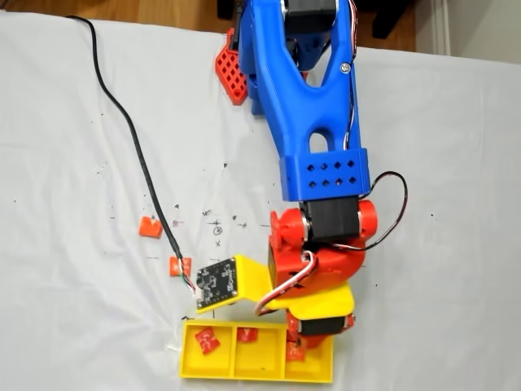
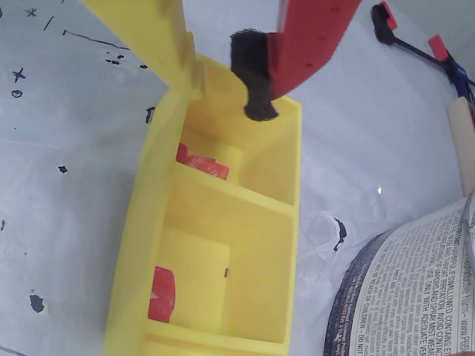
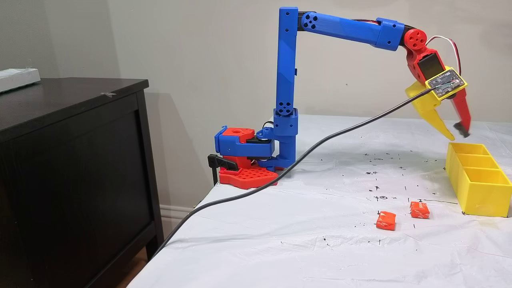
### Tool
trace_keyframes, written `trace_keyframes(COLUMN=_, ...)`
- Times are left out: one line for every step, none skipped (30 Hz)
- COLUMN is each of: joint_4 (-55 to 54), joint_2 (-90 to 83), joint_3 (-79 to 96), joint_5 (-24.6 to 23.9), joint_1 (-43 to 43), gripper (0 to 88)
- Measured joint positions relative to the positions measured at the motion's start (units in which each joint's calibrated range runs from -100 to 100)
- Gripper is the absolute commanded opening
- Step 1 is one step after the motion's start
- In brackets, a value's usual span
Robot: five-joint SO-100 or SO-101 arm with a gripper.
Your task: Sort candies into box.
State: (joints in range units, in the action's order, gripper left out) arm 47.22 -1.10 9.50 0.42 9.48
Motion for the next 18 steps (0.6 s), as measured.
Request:
trace_keyframes(joint_4=0.5, joint_2=-1.3, joint_3=0.0, joint_5=0.2, joint_1=-0.6, gripper=0.8)
trace_keyframes(joint_4=0.6, joint_2=-2.1, joint_3=0.0, joint_5=0.3, joint_1=-0.9, gripper=0.4)
trace_keyframes(joint_4=0.7, joint_2=-3.3, joint_3=0.5, joint_5=0.4, joint_1=-0.9, gripper=0.2)
trace_keyframes(joint_4=1.2, joint_2=-4.8, joint_3=1.6, joint_5=0.6, joint_1=-1.1, gripper=0.2)
trace_keyframes(joint_4=1.7, joint_2=-6.0, joint_3=2.6, joint_5=0.8, joint_1=-1.1, gripper=0.2)
trace_keyframes(joint_4=2.3, joint_2=-6.9, joint_3=3.2, joint_5=1.1, joint_1=-1.2, gripper=0.2)
trace_keyframes(joint_4=3.2, joint_2=-7.7, joint_3=3.3, joint_5=1.4, joint_1=-1.6, gripper=0.2)
trace_keyframes(joint_4=4.2, joint_2=-8.4, joint_3=3.4, joint_5=1.8, joint_1=-2.2, gripper=0.2)
trace_keyframes(joint_4=5.3, joint_2=-9.0, joint_3=3.4, joint_5=2.1, joint_1=-3.0, gripper=0.2)
trace_keyframes(joint_4=6.3, joint_2=-9.4, joint_3=3.4, joint_5=2.4, joint_1=-3.9, gripper=0.2)
trace_keyframes(joint_4=7.3, joint_2=-9.7, joint_3=3.4, joint_5=2.7, joint_1=-4.8, gripper=0.2)
trace_keyframes(joint_4=8.4, joint_2=-10.1, joint_3=3.4, joint_5=3.0, joint_1=-5.6, gripper=0.2)
trace_keyframes(joint_4=9.6, joint_2=-10.5, joint_3=3.4, joint_5=3.1, joint_1=-6.6, gripper=0.2)
trace_keyframes(joint_4=11.0, joint_2=-11.0, joint_3=3.4, joint_5=3.3, joint_1=-7.4, gripper=0.2)
trace_keyframes(joint_4=12.4, joint_2=-11.7, joint_3=3.4, joint_5=3.6, joint_1=-8.3, gripper=0.2)
trace_keyframes(joint_4=13.7, joint_2=-12.3, joint_3=3.4, joint_5=4.1, joint_1=-9.4, gripper=0.2)
trace_keyframes(joint_4=14.8, joint_2=-12.4, joint_3=3.1, joint_5=4.6, joint_1=-10.5, gripper=0.2)
trace_keyframes(joint_4=16.7, joint_2=-12.4, joint_3=2.0, joint_5=5.4, joint_1=-11.7, gripper=0.2)
